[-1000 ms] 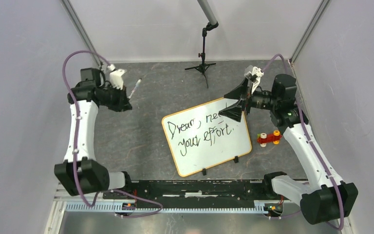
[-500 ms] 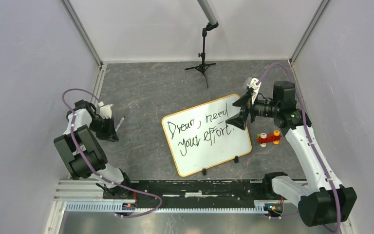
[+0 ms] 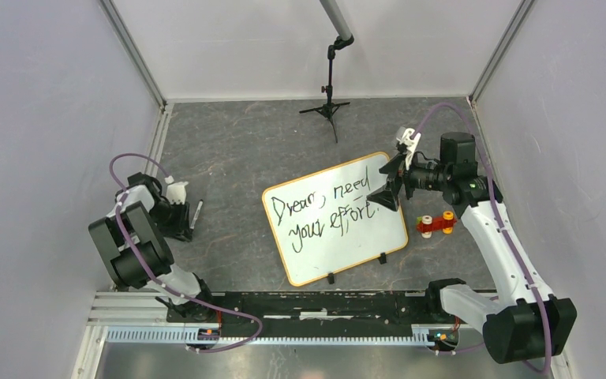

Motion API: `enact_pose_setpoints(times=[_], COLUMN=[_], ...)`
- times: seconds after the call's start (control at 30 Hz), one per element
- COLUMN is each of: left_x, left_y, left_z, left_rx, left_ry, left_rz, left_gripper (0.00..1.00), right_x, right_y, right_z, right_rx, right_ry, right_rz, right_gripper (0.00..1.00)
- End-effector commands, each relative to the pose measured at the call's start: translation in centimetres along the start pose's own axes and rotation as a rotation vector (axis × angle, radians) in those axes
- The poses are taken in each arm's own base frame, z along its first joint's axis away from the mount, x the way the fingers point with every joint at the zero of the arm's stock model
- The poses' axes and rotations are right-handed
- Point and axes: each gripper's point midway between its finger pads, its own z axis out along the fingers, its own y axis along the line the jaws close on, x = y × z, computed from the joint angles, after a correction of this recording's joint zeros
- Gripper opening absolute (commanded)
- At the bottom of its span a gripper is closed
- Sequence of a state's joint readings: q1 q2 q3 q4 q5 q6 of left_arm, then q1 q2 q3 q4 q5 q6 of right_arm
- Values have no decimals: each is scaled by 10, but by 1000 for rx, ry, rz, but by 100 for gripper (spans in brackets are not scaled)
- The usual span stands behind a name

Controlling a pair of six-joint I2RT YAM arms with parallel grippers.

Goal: Write a sentence on the whiteboard
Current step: Put down the whiteboard marker at the center of the board, then reset both arms

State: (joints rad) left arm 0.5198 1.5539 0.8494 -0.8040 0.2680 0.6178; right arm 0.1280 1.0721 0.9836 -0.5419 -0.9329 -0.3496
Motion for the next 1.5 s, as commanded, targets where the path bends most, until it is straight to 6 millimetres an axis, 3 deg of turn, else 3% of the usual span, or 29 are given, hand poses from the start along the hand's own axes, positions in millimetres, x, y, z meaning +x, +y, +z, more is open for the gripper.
enact_pose_setpoints(times=[0.0, 0.2, 0.33, 0.4, 0.5, 0.63, 0.77, 0.97, 1.07, 1.23, 1.47], left_x=[3, 6, -3, -13, -33, -67, -109, -186, -206, -204, -189], left_y=[11, 12, 10, 8, 2, -10, -37, -71, -75, -75, -63], left_z=[8, 6, -7, -21, -47, -83, -125, -214, -235, -220, -191], left_rx=[-42, -62, -66, -68, -67, -147, -130, -17, -13, -2, -82], left_ry=[-7, -13, -45, -72, -124, -192, -287, -535, -608, -598, -562], left_rz=[69, 85, 102, 107, 124, 195, 237, 213, 191, 151, 75], left_gripper=[37, 48, 61, 70, 99, 100, 100, 100, 100, 100, 100], right_x=[-3, -2, -5, -8, -13, -26, -43, -60, -57, -31, 7], right_y=[-7, -11, -13, -16, -24, -37, -53, -95, -118, -150, -162], right_z=[-4, -6, -8, -10, -14, -24, -40, -85, -111, -142, -137], right_rx=[34, 59, 71, 87, 120, 152, 199, 325, 388, 460, 441], right_ry=[12, 35, 33, 36, 45, 37, 22, 1, 9, 32, 54], right_rz=[-34, -42, -47, -54, -67, -75, -99, -105, -97, -24, 49], right_gripper=[98, 98, 98, 98, 98, 98, 98, 98, 98, 98, 98])
